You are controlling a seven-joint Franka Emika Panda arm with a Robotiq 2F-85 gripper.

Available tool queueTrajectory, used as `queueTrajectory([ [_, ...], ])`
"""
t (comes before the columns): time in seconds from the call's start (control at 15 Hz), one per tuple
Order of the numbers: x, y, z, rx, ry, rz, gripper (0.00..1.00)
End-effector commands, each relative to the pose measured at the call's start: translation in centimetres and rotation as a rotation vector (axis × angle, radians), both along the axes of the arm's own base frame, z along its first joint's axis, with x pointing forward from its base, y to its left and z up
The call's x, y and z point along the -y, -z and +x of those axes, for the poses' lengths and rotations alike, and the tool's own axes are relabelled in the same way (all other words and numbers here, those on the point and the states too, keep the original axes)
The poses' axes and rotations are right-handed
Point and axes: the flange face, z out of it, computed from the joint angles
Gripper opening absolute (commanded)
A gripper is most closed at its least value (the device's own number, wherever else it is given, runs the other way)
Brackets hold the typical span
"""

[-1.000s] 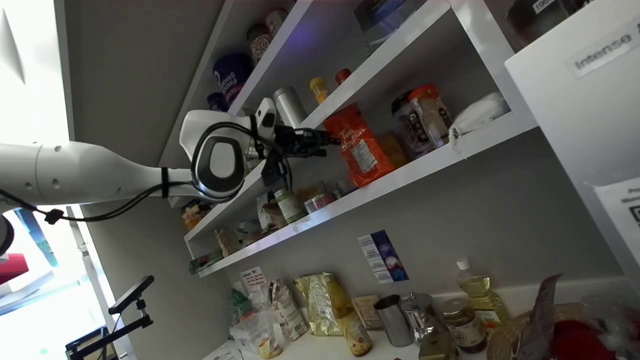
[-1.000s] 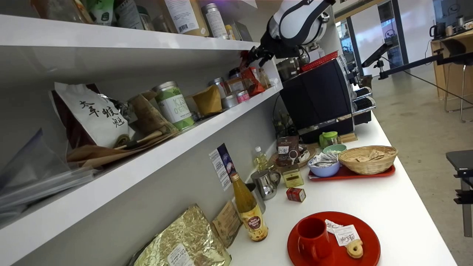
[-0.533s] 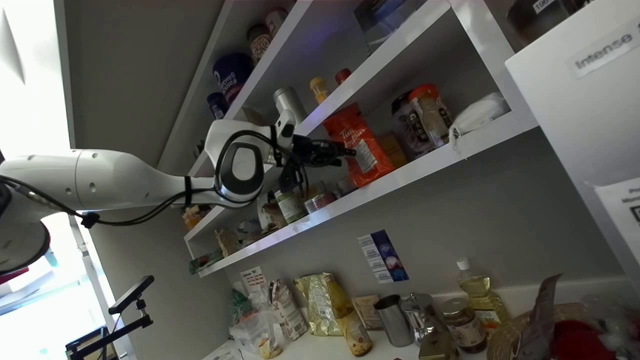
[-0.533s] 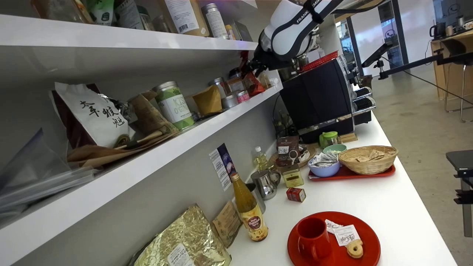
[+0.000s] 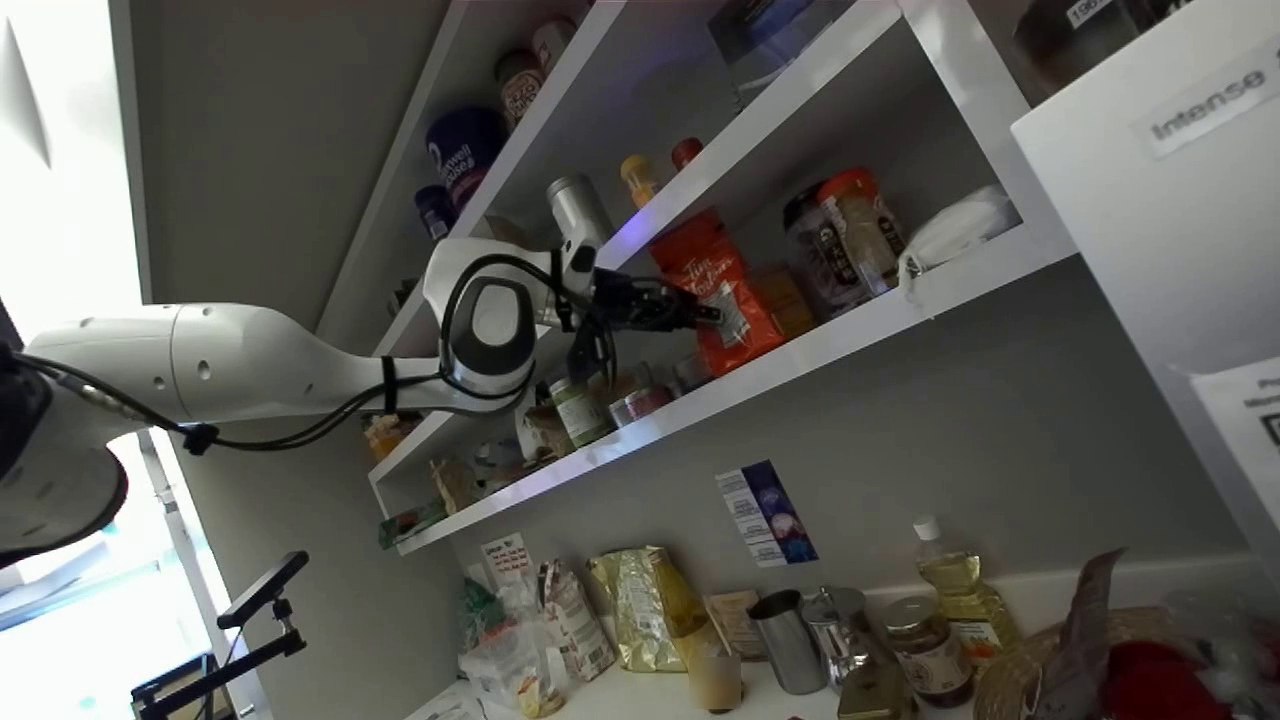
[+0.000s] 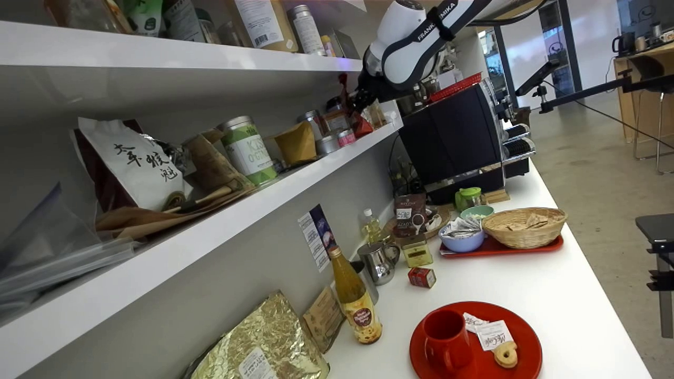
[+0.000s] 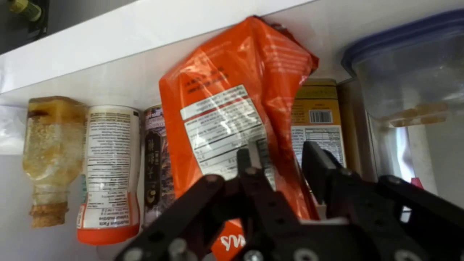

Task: Remove the orange packet from the bottom shelf and then put it on the counter

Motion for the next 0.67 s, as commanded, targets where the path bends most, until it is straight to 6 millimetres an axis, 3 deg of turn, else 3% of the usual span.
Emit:
queueTrajectory([
  [0.0,-0.4,-1.3,-0.5,-0.024,0.028,-0.019,0.07],
  [0.07,-0.3,-1.5,-0.9,-0.033,0.032,-0.021,0.00],
  [0.27,-0.7,-1.3,-2.1,-0.071,0.023,-0.023,0.00],
  [0.6,-3.1,-0.5,-7.9,-0.178,-0.086,-0.095,0.01],
])
